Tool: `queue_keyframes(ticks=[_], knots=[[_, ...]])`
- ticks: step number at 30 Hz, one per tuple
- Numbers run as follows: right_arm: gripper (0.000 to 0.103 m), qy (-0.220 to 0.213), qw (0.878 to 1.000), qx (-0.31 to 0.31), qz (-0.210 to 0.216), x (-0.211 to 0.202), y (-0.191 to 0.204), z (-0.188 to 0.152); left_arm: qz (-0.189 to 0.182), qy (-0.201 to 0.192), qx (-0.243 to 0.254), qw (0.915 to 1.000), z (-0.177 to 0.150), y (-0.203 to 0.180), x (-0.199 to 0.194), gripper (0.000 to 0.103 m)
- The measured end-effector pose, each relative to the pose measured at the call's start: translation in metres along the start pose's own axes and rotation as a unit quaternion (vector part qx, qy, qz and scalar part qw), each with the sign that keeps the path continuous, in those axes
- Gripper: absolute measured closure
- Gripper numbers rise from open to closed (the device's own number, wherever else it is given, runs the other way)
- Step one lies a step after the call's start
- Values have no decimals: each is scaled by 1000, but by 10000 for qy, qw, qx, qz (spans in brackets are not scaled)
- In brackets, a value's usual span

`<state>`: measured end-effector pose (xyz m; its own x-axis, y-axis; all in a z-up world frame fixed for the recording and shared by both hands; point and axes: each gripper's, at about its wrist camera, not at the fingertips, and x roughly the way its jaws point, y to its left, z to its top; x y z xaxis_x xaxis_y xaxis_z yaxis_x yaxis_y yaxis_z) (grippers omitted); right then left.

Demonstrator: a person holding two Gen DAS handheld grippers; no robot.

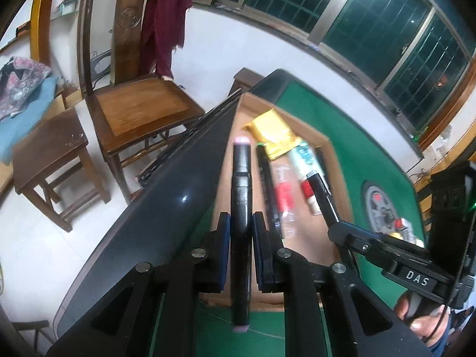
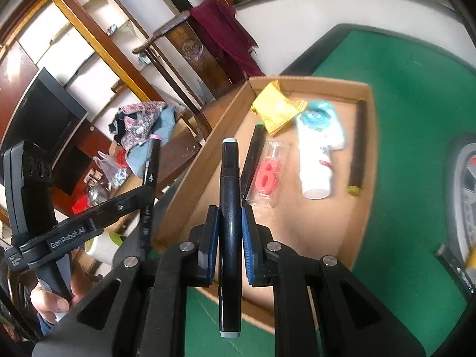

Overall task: Organize objects
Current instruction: 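Carry both black markers into the tray and open both grippers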

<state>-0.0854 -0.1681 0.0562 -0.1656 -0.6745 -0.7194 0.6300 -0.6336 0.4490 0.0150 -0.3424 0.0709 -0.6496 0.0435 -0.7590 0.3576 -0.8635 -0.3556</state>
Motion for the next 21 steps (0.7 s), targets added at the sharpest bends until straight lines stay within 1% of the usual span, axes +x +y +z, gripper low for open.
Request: queue_keyframes(ticks=[4, 8, 12, 17, 21], knots=[[90, 186, 9997, -3, -164, 21, 0, 0, 95, 140, 1, 9999, -2, 9, 15, 91], [90, 325, 9989, -55, -345, 31, 1, -3, 160, 88, 93, 9998, -5, 4, 13, 91], [90, 450, 9980, -26, -436, 41, -2, -4, 282, 79, 183, 9994, -6, 1, 17, 91], [90, 436, 9973, -101, -586, 44, -2, -6, 367, 37, 281, 9989, -6, -1, 23, 91], [90, 379, 9950, -319, -863, 47, 2, -8, 392, -14, 346, 9986, -5, -2, 29, 91]])
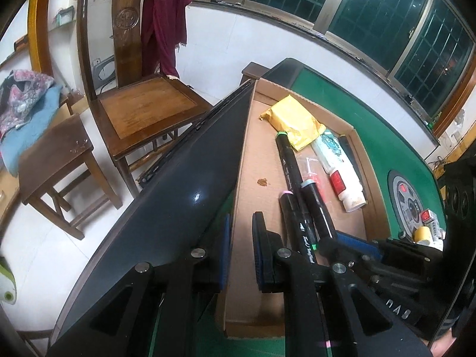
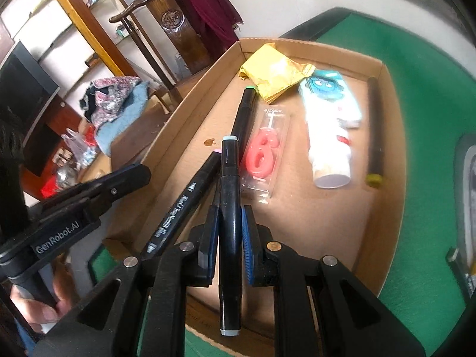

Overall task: Organize objects
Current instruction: 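Carry both black markers into the tray and open both grippers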

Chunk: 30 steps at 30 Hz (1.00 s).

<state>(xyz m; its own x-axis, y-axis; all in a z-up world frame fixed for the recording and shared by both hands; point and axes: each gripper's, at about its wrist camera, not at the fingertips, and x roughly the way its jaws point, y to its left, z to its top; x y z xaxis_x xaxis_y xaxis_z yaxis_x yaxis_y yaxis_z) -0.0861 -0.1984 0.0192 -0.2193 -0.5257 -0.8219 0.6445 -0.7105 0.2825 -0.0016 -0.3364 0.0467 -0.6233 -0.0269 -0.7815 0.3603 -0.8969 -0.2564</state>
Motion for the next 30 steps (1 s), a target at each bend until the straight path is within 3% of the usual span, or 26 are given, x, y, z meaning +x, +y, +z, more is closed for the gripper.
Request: queue_keyframes(ticks=[4, 10, 13, 17, 30], knots=[[90, -55, 9998, -113, -161, 3, 3, 0, 66, -103, 72, 9999, 2, -1, 7, 90], [90, -154, 9989, -311, -317, 1, 8, 0, 11, -155, 74, 9999, 3, -2, 12, 79], [81, -201, 9974, -413, -558, -2, 11, 1, -67, -176, 46, 9998, 2, -8, 8, 62], [63, -437, 9969, -402, -511, -14, 10, 0, 42, -382, 224, 9990, 2, -21, -6, 48], [62, -759, 9967, -137, -247, -58, 4, -16, -103, -706, 533, 9960, -5, -58, -53, 46]])
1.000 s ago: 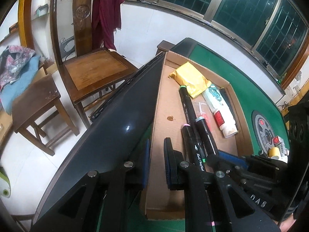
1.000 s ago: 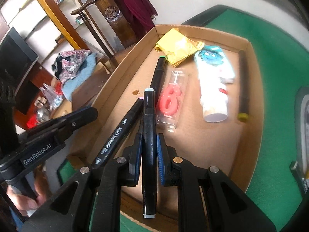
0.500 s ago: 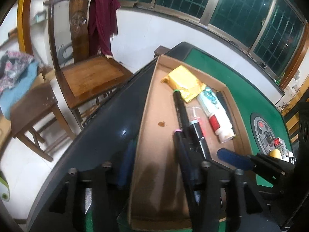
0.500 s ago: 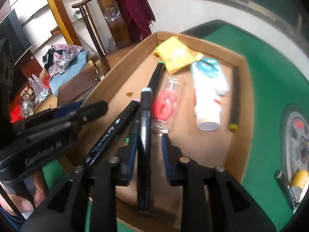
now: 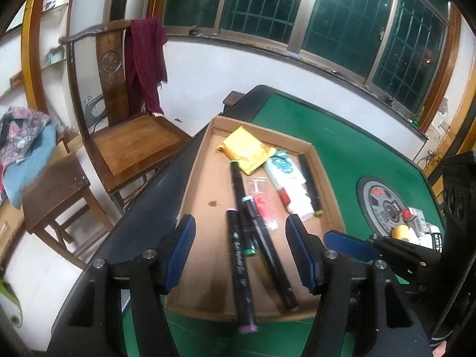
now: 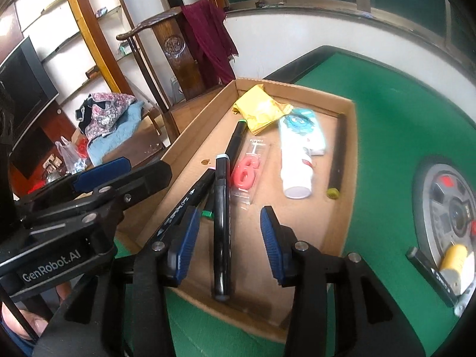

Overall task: Organize objects
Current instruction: 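Carry both black markers into the tray and open both grippers, then move both open grippers back over the pile on the grey mat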

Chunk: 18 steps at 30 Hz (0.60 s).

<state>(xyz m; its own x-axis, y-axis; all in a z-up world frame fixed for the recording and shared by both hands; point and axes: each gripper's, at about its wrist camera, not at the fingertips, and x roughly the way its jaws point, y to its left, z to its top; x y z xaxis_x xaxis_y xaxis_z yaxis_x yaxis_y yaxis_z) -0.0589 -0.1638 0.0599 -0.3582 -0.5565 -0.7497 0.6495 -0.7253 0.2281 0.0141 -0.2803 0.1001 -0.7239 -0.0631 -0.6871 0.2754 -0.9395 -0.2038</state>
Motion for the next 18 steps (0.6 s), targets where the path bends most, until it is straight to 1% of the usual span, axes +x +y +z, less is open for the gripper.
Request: queue_keyframes(ticks=[5, 9, 12, 18], knots=[[62, -51, 9999, 132, 57, -19, -8, -9, -154, -10, 68, 9999, -4, -19, -12, 46], [60, -125, 9995, 289, 55, -38, -25, -21, -275, -10, 233, 9993, -8, -43, -17, 45], [58, -201, 9989, 419, -17, -56, -44, -32, -354, 27, 410, 9985, -12, -68, -17, 43], [57, -400, 9959, 785, -196, -94, -92, -52, -535, 131, 718, 9959, -20, -113, -16, 43]])
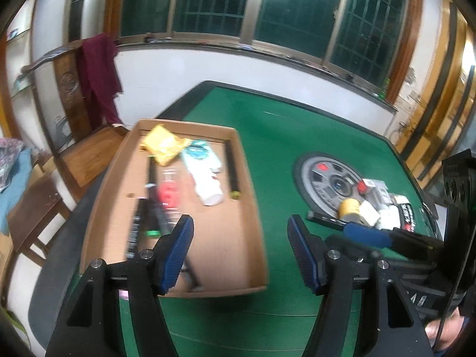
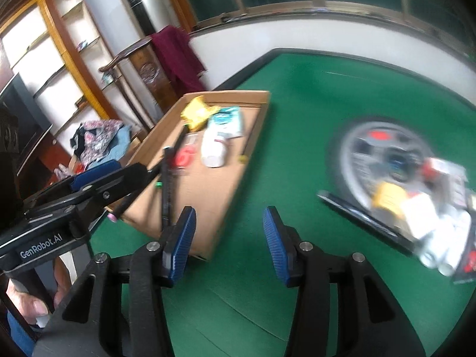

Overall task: Organize objects
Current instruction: 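Move both open grippers back over the pile on the grey mat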

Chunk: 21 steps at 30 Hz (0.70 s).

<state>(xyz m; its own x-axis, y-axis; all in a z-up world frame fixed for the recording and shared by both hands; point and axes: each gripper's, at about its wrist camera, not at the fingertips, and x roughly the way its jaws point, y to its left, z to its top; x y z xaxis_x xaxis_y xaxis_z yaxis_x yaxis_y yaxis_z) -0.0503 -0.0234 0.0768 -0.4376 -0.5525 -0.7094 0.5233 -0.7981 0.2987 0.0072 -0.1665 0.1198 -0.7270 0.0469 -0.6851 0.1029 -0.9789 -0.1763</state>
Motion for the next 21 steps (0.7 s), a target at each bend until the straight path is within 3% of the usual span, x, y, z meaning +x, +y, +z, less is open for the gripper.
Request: queue_keyframes(ticks=[9, 14, 21], knots=[[56, -334, 9975, 607, -121, -42, -74, -19, -351, 353, 336, 9982, -12, -53, 31, 43], [56, -534, 9935, 986, -187, -69, -119, -30, -490, 521, 441, 9965, -15, -65, 56, 43], [55, -827, 9802, 1795, -129, -96, -167, -38, -722, 871, 402, 9928, -2, -95, 98, 43]])
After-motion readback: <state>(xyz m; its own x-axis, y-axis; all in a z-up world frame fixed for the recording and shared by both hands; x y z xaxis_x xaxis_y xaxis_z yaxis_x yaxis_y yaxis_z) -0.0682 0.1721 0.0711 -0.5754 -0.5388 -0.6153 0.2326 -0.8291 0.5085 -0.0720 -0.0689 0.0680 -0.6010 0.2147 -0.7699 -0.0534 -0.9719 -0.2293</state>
